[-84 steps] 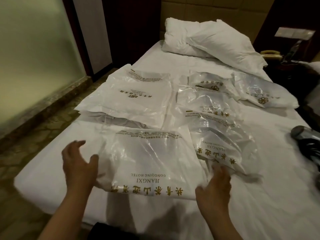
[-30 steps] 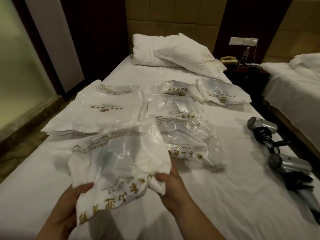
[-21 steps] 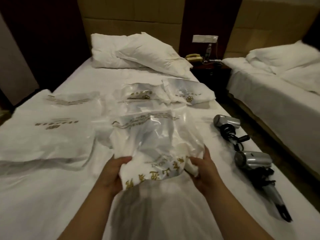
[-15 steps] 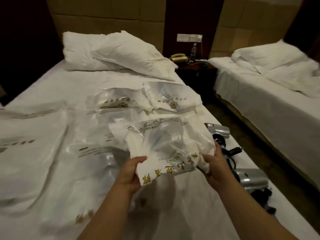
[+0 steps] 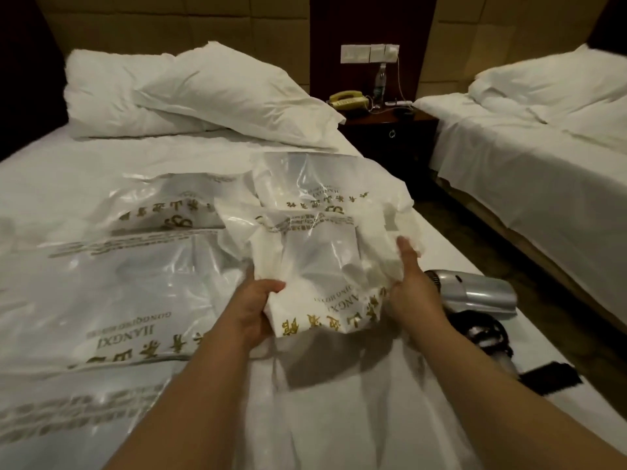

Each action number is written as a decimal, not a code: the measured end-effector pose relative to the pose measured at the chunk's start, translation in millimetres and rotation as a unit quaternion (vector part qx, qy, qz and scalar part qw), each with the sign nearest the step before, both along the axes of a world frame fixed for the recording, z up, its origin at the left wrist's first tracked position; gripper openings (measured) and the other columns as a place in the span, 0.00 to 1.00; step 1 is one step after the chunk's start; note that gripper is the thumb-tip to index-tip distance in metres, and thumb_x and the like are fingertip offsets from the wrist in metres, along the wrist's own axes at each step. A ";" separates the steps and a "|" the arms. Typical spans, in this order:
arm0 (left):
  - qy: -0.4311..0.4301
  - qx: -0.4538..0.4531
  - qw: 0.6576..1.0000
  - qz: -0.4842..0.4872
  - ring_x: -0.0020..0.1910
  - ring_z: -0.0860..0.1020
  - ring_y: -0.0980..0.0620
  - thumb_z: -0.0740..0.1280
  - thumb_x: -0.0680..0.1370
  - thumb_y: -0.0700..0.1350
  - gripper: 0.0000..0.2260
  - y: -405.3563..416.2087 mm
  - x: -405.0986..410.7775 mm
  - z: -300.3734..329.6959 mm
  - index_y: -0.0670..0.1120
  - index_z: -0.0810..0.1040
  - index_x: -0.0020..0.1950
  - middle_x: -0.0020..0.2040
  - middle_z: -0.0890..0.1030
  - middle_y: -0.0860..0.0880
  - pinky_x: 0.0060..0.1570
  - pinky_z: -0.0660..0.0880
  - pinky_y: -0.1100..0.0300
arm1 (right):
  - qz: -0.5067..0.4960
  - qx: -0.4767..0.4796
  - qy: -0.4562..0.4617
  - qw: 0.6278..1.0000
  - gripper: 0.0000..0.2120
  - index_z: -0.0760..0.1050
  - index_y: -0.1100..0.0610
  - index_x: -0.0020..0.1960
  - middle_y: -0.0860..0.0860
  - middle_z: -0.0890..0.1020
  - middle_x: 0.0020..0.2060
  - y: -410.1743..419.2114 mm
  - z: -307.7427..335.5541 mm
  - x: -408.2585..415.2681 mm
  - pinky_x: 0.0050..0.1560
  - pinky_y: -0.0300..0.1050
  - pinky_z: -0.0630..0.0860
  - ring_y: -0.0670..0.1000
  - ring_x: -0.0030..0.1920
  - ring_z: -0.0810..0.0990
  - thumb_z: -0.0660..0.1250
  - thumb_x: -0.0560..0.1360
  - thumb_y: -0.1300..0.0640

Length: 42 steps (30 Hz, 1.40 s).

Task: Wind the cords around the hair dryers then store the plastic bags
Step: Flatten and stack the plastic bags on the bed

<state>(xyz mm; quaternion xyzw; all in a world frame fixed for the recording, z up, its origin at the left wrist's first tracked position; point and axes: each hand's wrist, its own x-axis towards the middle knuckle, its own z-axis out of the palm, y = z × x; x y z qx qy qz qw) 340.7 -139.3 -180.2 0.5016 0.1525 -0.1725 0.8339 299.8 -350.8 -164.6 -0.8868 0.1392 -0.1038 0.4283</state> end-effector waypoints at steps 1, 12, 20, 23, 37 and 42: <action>0.010 0.020 1.000 -0.007 0.46 0.79 0.38 0.58 0.75 0.29 0.27 1.2 4.8 -5.7 0.49 0.67 0.70 0.57 0.78 0.38 0.29 0.78 0.47 | -0.001 -0.032 -0.001 0.999 0.31 0.51 0.51 0.76 0.61 0.67 0.68 1.1 -7.8 -0.1 0.60 0.51 0.69 0.62 0.64 0.70 0.56 0.77 0.68; -0.204 0.560 0.800 0.060 0.70 0.62 0.44 0.62 0.75 0.34 0.31 -19.4 -59.1 45.0 0.42 0.55 0.75 0.73 0.61 0.42 0.66 0.62 0.56 | -0.047 -0.190 0.105 0.975 0.32 0.39 0.55 0.77 0.53 0.43 0.77 33.3 -7.3 -78.7 0.73 0.51 0.53 0.56 0.76 0.47 0.52 0.78 0.63; -0.266 0.615 0.741 -0.048 0.76 0.48 0.54 0.58 0.78 0.35 0.30 51.9 -210.0 65.9 0.50 0.51 0.77 0.78 0.49 0.50 0.72 0.43 0.65 | 0.177 -0.108 0.019 0.978 0.28 0.46 0.51 0.77 0.47 0.46 0.77 170.0 46.8 -186.8 0.73 0.40 0.49 0.48 0.76 0.46 0.53 0.81 0.60; -0.248 0.638 0.729 -0.004 0.76 0.50 0.54 0.58 0.79 0.38 0.27 127.6 -247.5 76.8 0.49 0.54 0.77 0.78 0.52 0.50 0.73 0.44 0.64 | 0.242 -0.086 0.010 0.966 0.27 0.48 0.51 0.77 0.48 0.51 0.76 245.7 57.7 -214.8 0.73 0.39 0.49 0.48 0.75 0.50 0.54 0.81 0.59; 0.000 0.849 0.529 -0.002 0.74 0.62 0.43 0.68 0.75 0.55 0.31 488.9 -319.3 45.0 0.49 0.63 0.74 0.75 0.63 0.44 0.70 0.60 0.43 | 0.361 -0.300 -0.025 0.883 0.28 0.81 0.53 0.50 0.57 0.82 0.54 541.4 14.9 -230.7 0.46 0.53 0.80 0.59 0.51 0.82 0.82 0.51 0.48; -0.037 0.889 0.449 -0.077 0.57 0.80 0.41 0.78 0.61 0.59 0.26 524.9 -293.3 28.1 0.52 0.82 0.56 0.56 0.82 0.45 0.56 0.71 0.37 | 0.336 -0.342 -0.049 0.876 0.30 0.80 0.51 0.49 0.55 0.83 0.50 559.8 -18.1 -205.5 0.42 0.57 0.81 0.59 0.49 0.83 0.82 0.47 0.51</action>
